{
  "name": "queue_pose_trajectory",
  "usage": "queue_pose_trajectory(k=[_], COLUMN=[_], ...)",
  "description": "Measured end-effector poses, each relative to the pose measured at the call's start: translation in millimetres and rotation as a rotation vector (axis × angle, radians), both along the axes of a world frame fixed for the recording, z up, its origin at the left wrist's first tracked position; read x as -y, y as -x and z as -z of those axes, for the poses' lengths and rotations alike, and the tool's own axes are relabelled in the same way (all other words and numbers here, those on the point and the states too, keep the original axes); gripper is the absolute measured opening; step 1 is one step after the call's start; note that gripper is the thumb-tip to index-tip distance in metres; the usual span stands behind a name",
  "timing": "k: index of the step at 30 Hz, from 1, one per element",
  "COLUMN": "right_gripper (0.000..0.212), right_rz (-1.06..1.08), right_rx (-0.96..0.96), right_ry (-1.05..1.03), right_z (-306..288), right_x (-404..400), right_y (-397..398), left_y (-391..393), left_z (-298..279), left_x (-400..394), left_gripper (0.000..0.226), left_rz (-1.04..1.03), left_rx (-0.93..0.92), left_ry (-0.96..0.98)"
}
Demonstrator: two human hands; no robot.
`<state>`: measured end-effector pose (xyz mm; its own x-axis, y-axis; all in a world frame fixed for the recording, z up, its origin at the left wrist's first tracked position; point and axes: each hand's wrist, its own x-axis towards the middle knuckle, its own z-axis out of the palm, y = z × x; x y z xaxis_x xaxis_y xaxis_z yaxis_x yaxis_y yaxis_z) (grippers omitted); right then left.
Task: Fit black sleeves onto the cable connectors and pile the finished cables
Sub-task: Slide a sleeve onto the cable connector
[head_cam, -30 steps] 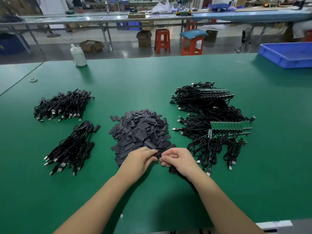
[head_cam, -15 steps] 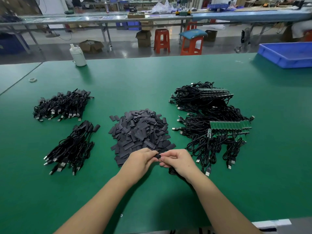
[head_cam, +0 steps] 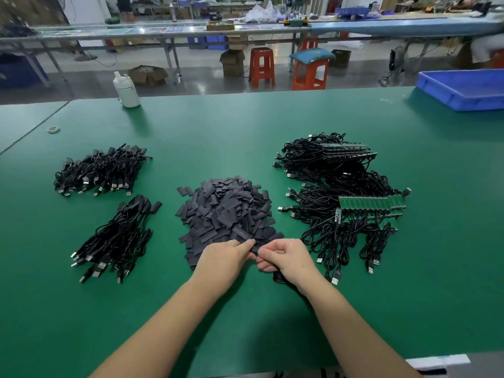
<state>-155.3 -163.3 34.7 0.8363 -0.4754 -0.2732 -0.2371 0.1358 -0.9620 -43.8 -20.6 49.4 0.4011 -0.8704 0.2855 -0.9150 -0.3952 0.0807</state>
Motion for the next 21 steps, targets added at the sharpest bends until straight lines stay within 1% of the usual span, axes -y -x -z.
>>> queue_pose_trajectory(k=[3,5,9,11,13,15,17,19,21], right_gripper=[0.012,0.013,0.012,0.009,0.005,0.007,0.016,0.022,0.025], right_rz=[0.001,-0.015,-0.027,-0.018,-0.008,-0.007,-0.015,0.016,0.059], right_rx=[0.001,-0.003,0.006,0.014,0.01,0.003,0.001,0.02,0.05], right_ry=[0.005,0.017,0.018,-0.019,-0.073,-0.125,-0.156,-0.18,-0.207], right_z=[0,0,-2,-3,-2,0,-1,-6,-15], right_x=[-1,-1,-1,-2,-3,-6,-11,-12,-7], right_y=[-2,-3,-3,-3,-2,-1,-2,-3,-4], left_y=[1,1,2,3,3,2,3,8,10], left_z=[-6,-3,-2,-4,-6,-9,-12,-16,-17], left_x=[-1,-2,-3,-3,-2,1,5,8,10], left_gripper=[0.046,0.048,0.038,0.035,0.035,0.046,0.057,0.061,0.057], left_rz=[0.044,0.055,0.053,0.064,0.09,0.104,0.064,-0.037,-0.152], left_rx=[0.102,0.102,0.013,-0.021,-0.069,-0.19,-0.374,-0.603,-0.875], left_ry=[-0.01,0.022,0.127,0.17,0.175,0.167,0.21,0.321,0.433])
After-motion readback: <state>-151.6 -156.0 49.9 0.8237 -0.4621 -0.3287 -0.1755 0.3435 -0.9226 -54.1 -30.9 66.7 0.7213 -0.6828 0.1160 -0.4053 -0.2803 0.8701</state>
